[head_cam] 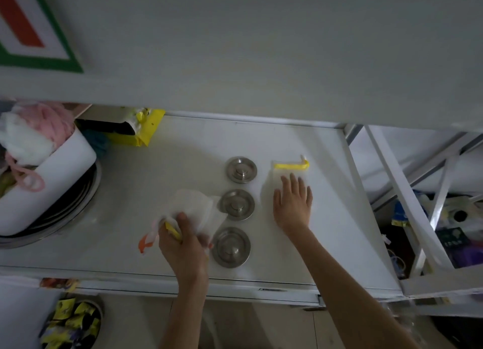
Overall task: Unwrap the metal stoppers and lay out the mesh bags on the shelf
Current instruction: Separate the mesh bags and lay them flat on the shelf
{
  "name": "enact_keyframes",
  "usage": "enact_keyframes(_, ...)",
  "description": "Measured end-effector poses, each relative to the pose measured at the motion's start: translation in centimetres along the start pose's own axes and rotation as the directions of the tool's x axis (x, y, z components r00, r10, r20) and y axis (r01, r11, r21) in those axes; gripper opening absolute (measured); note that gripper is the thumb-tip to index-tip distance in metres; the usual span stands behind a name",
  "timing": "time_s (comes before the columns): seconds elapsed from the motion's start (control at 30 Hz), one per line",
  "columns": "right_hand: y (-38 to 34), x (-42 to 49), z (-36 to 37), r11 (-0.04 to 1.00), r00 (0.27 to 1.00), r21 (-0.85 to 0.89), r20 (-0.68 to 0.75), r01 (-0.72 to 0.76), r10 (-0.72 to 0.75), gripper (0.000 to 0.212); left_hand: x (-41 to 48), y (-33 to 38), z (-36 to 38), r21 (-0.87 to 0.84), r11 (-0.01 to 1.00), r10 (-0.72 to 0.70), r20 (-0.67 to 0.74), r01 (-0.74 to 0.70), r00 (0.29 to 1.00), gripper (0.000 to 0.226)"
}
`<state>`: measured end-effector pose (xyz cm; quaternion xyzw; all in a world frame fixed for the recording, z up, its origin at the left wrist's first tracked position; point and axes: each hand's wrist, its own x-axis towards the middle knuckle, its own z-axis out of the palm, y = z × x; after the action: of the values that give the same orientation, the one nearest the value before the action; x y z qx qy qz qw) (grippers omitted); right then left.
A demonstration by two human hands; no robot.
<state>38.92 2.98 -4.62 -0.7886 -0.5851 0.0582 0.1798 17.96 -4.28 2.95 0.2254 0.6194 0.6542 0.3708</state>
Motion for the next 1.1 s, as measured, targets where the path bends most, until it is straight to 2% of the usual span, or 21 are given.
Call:
enact_keyframes(0.07,0.8,-0.9,1.0,0.998,0.987,-0.055,0.157,0.034,-0.025,0.06,-0.5,0.3,0.6,0.015,1.0,-0.01,0.021,0.01,1.0,0.014)
enact_keyframes(0.13,1.0,0.2,1.3,0.996,0.976,-0.049,0.209,0.068,-0.057,0.064,-0.8,0.4,1.0,0.021,1.0,-0.023,0.076,0.021,0.997,0.016)
enact_keyframes(0.2,0.6,2.1,0.9,0.998,0.96,0.046,0.276,0.033,-0.044,0.057,-1.2,0.5,1.3,0.002,0.999,-0.042,0.151,0.043,0.988,0.011)
enact_keyframes(0.27,-0.2,3.0,-0.1,0.969,0.969,0.244,0.245,-0.036,-0.026,0.054,-1.7,0.7,1.4,-0.008,0.999,-0.05,0.245,0.054,0.968,0.008)
enact_keyframes(0.33,-1.4,2.0,-1.9,0.866,0.998,0.497,0.062,-0.059,0.032,0.047,-2.3,1.1,1.6,0.023,0.999,-0.049,0.34,0.044,0.939,0.01)
enact_keyframes(0.4,-2.9,-0.6,-4.6,0.726,0.987,0.688,-0.105,-0.016,0.12,0.034,-3.0,1.5,2.0,0.063,0.998,-0.038,0.43,0.013,0.902,0.013)
enact_keyframes(0.43,-3.6,-2.2,-6.1,0.641,0.982,0.767,-0.113,-0.011,0.152,0.031,-3.3,1.8,2.3,0.068,0.998,-0.037,0.463,0.006,0.885,0.011)
enact_keyframes(0.5,-4.7,-5.1,-8.7,0.457,0.989,0.886,0.005,-0.075,0.151,0.04,-3.8,2.2,2.8,0.096,0.995,-0.04,0.516,-0.011,0.856,0.007)
enact_keyframes(0.6,-3.9,-6.8,-10.7,0.322,0.944,0.889,0.326,-0.325,0.052,0.058,-4.4,2.5,3.4,0.182,0.982,-0.069,0.602,-0.052,0.795,0.015)
enact_keyframes(0.67,-2.7,-6.6,-11.5,0.269,0.876,0.846,0.482,-0.46,-0.018,0.053,-4.8,2.3,3.7,0.247,0.967,-0.108,0.633,-0.068,0.766,0.028)
enact_keyframes(0.73,-1.7,-6.2,-11.7,0.265,0.888,0.861,0.459,-0.434,-0.037,0.033,-5.2,2.1,4.1,0.326,0.942,-0.161,0.643,-0.078,0.748,0.037)
enact_keyframes(0.8,-1.1,-6.1,-11.5,0.292,0.943,0.9,0.331,-0.324,0.025,0.019,-5.9,2.0,4.4,0.376,0.921,-0.178,0.643,-0.104,0.745,0.035)
enact_keyframes(0.93,-0.1,-6.5,-11.7,0.253,0.971,0.941,0.193,-0.224,0.143,0.02,-7.2,1.9,4.8,0.351,0.928,-0.132,0.621,-0.124,0.773,0.032)
enact_keyframes(0.97,0.1,-6.7,-11.8,0.212,0.967,0.95,0.196,-0.228,0.161,0.022,-7.4,1.9,4.9,0.322,0.943,-0.143,0.605,-0.077,0.783,0.031)
enact_keyframes(1.03,0.6,-7.2,-11.9,0.138,0.956,0.96,0.215,-0.245,0.2,0.027,-7.9,1.9,5.3,0.204,0.973,-0.208,0.549,0.111,0.81,0.02)
enact_keyframes(1.1,0.7,-7.6,-11.7,0.149,0.939,0.957,0.203,-0.251,0.278,0.029,-8.1,1.6,5.8,0.102,0.965,-0.262,0.482,0.244,0.836,0.01)
